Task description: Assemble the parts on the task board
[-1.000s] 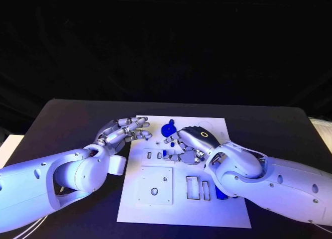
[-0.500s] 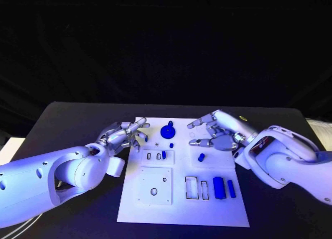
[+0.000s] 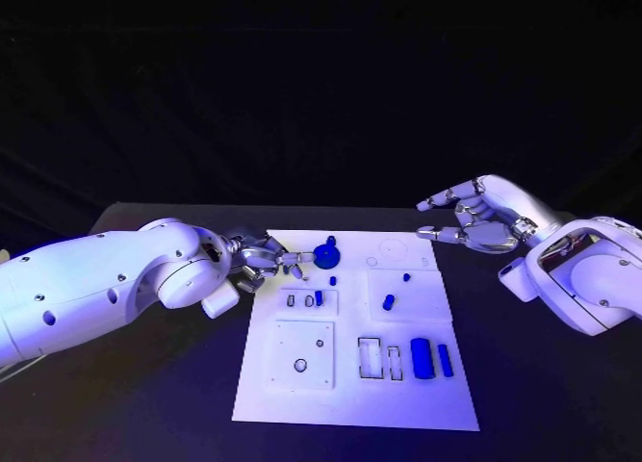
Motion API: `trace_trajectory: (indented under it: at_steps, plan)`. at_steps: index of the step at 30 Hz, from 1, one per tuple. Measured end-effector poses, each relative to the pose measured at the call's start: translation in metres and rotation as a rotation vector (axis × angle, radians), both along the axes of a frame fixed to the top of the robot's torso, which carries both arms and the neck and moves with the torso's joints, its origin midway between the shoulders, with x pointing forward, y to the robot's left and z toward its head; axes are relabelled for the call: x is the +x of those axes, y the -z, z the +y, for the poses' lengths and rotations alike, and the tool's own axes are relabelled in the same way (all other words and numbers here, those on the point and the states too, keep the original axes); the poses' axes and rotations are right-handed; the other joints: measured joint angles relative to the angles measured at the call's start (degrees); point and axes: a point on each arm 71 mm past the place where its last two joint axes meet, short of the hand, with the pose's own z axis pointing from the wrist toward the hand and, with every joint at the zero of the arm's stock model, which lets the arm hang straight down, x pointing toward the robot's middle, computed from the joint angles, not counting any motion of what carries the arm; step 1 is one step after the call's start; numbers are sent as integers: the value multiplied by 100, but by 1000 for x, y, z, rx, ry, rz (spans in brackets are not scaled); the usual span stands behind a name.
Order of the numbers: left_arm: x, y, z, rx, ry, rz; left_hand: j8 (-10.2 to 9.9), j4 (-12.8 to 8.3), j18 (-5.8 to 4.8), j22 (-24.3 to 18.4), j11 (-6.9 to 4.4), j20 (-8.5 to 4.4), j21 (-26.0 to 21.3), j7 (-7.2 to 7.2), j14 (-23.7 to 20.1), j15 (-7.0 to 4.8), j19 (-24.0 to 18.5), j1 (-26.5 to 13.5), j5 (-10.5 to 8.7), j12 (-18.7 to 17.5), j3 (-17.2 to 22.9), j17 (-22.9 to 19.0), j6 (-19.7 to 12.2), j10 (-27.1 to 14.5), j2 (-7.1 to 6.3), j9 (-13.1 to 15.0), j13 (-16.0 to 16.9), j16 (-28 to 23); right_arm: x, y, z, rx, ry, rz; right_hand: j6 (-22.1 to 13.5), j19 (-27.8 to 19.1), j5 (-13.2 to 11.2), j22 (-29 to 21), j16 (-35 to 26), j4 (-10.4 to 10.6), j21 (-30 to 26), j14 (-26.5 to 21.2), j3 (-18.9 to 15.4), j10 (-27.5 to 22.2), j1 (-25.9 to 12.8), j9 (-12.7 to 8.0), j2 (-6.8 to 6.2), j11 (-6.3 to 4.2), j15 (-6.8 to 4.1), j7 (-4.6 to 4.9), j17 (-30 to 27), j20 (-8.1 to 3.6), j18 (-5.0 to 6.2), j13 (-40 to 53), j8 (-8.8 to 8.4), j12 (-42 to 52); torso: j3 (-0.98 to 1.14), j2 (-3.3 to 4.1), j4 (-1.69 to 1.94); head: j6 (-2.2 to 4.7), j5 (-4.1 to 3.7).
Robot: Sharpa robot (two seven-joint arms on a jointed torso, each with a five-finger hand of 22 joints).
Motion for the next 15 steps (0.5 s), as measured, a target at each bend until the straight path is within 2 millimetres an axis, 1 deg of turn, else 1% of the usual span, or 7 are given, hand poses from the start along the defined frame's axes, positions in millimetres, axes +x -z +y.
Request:
trace_trajectory:
  at_steps: [2,4,5,7,9,10,15]
  plan:
    - [3,0,-7,97,34,-5,142,5,0,108,0,-10,72,0,0,0,10,6,0,79,-83,0,-104,0,5,151,93,0,1,1,-2,4,7,6,0,0,18,0,0,-2,0,0,-2,0,0,3,0,0,0,0,0,0,0,0,0,0,8,-26,-3,-16,5]
    - [6,1,-14,188,65,-13,251,8,-88,229,-33,-37,147,20,0,0,41,-16,0,151,-151,0,-174,33,66,269,178,0,1,1,-3,9,12,11,19,0,52,0,-21,-40,-23,0,-40,0,19,6,-16,0,0,-18,0,0,0,0,0,-27,15,-48,-7,-34,20]
    - [7,1,-16,221,74,-17,305,8,-88,277,-40,-25,177,12,0,0,53,-14,0,180,-181,-1,-205,40,92,328,211,0,1,1,-4,10,14,13,19,0,84,0,-32,-57,-23,0,-58,0,81,6,-15,0,0,-18,0,0,0,0,0,-38,19,-57,-8,-38,26]
    - [11,2,-22,286,89,-24,387,1,-87,364,-40,-29,225,-14,0,0,73,-14,0,197,-237,-1,-230,40,92,417,258,0,2,2,-5,12,19,17,19,0,121,0,-33,-87,-23,0,-88,0,130,6,-52,0,0,-18,-1,0,0,0,0,-65,22,-72,-7,-51,41]
    - [14,2,-26,328,97,-31,448,4,-88,428,-49,-26,249,-14,0,0,93,-12,0,237,-269,-1,-231,50,89,478,288,0,2,2,-6,12,24,20,19,0,121,-1,-33,-94,-23,0,-95,0,164,6,-44,0,0,-19,-1,0,0,0,0,-67,25,-83,-5,-63,52]
    - [16,2,-29,350,101,-35,472,12,-89,462,-62,-25,279,-14,0,0,110,15,0,239,-288,-1,-231,62,63,503,303,0,3,3,-7,12,27,21,19,0,121,-1,-33,-94,-23,0,-95,0,164,6,-44,0,0,-18,-1,0,0,0,0,-67,26,-88,-4,-64,54]
    - [22,2,-38,407,108,-50,529,2,-89,583,-59,-38,344,-35,0,0,163,8,1,312,-297,-1,-252,103,36,580,383,0,4,4,-8,12,36,28,19,0,144,-1,-33,-94,-23,0,-95,0,164,6,-44,0,0,-19,-1,0,0,-1,0,-67,27,-96,5,-77,73]
